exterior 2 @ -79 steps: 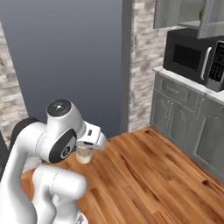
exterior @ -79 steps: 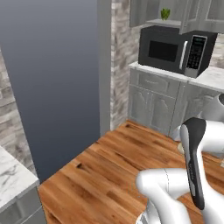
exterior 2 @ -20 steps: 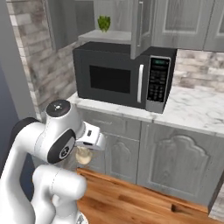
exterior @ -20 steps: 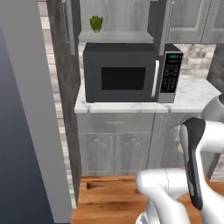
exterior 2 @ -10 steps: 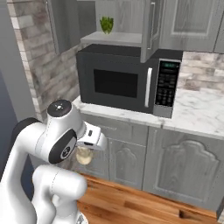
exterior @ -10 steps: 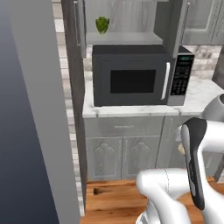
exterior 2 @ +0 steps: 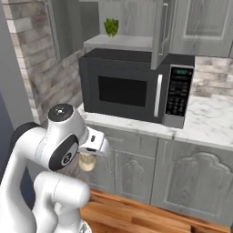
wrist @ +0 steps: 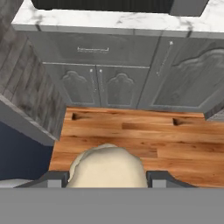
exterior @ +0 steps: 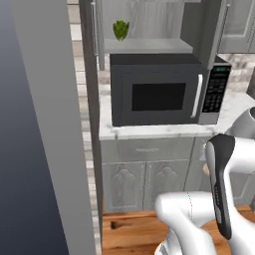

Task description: Pick the candle and candle from the dining table and place them in the open cabinet. Close the cabinet after placing the objects.

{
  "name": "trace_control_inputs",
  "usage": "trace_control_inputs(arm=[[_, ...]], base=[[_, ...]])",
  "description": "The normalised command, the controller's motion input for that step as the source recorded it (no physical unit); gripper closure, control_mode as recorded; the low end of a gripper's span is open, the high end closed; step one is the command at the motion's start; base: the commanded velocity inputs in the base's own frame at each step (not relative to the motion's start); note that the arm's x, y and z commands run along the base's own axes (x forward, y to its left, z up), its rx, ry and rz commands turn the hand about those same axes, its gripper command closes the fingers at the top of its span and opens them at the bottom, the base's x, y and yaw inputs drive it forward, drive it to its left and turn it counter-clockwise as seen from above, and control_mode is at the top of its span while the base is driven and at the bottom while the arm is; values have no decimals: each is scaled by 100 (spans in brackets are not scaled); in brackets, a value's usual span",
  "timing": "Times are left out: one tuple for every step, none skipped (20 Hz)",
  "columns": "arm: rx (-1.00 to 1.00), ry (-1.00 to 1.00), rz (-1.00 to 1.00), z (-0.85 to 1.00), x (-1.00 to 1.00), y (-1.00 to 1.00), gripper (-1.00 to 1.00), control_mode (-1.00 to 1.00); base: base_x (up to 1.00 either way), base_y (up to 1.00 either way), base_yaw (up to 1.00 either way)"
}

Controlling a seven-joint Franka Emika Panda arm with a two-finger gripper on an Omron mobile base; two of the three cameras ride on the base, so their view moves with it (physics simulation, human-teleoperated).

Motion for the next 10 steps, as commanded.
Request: trace_control_inputs(arm=[[0, 0, 0, 0, 0, 0, 100, 100], [0, 0, 0, 0, 0, 0, 100, 100], [0, 0, 0, 0, 0, 0, 100, 100], [0, 0, 0, 0, 0, 0, 100, 100], [0, 0, 0, 0, 0, 0, 100, 100], [0, 0, 0, 0, 0, 0, 100, 100], [0, 0, 0, 0, 0, 0, 100, 100], [0, 0, 0, 0, 0, 0, 100, 100], [0, 0, 0, 0, 0, 0, 100, 100], [0, 0, 0, 0, 0, 0, 100, 100]], base=[[64, 0, -1], [60, 1, 0], [54, 3, 0], [49, 4, 0], [45, 0, 0], [42, 0, 0], [41, 0, 0], [36, 0, 0], [36, 0, 0], [29, 0, 0]])
